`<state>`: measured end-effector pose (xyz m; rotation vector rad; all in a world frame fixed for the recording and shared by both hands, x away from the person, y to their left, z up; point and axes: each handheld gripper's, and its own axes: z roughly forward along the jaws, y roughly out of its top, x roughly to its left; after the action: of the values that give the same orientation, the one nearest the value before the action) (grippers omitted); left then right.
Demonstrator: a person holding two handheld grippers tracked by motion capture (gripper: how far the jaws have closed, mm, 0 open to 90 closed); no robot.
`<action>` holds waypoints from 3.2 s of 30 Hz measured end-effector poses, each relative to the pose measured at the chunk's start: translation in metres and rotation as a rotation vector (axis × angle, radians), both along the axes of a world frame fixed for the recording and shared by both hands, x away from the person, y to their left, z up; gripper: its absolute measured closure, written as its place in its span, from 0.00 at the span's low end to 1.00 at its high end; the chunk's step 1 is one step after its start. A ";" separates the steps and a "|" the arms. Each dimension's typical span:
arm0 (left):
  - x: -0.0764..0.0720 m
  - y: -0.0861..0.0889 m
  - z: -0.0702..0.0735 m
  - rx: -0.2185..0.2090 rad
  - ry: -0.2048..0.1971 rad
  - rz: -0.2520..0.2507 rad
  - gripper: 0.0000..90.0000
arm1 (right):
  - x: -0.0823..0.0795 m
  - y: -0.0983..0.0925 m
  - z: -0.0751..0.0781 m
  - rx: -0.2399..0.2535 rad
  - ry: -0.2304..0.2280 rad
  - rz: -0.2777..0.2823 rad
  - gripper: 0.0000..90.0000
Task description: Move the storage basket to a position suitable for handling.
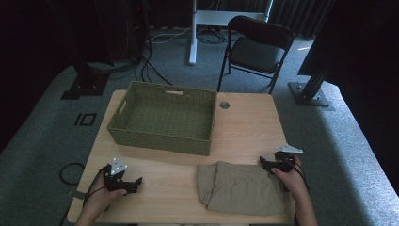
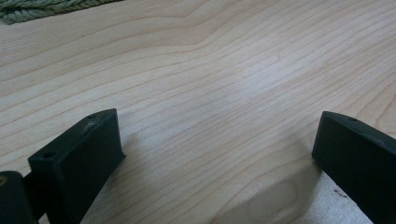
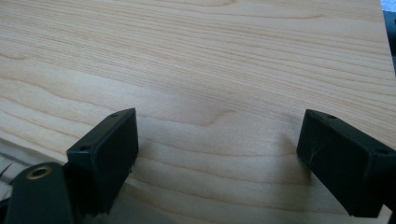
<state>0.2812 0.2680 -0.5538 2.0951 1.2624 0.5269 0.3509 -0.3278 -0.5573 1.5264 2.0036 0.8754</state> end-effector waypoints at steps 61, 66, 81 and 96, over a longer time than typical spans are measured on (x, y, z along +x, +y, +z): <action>0.041 0.045 0.057 -0.085 -0.060 0.006 0.03 | 0.010 0.094 0.079 0.125 -0.137 0.212 0.14; 0.046 0.049 0.067 -0.105 -0.085 0.012 0.03 | 0.012 0.109 0.084 0.128 -0.144 0.242 0.14; 0.065 0.056 0.104 -0.132 -0.173 0.025 0.03 | 0.016 0.149 0.101 0.151 -0.169 0.316 0.14; 0.105 0.059 0.117 -0.186 -0.209 0.085 0.09 | 0.030 0.183 0.106 0.158 -0.185 0.330 0.14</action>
<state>0.3866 0.3270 -0.4369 1.7905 1.2332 0.6237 0.3809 -0.1453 -0.4510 1.1572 2.1217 1.2830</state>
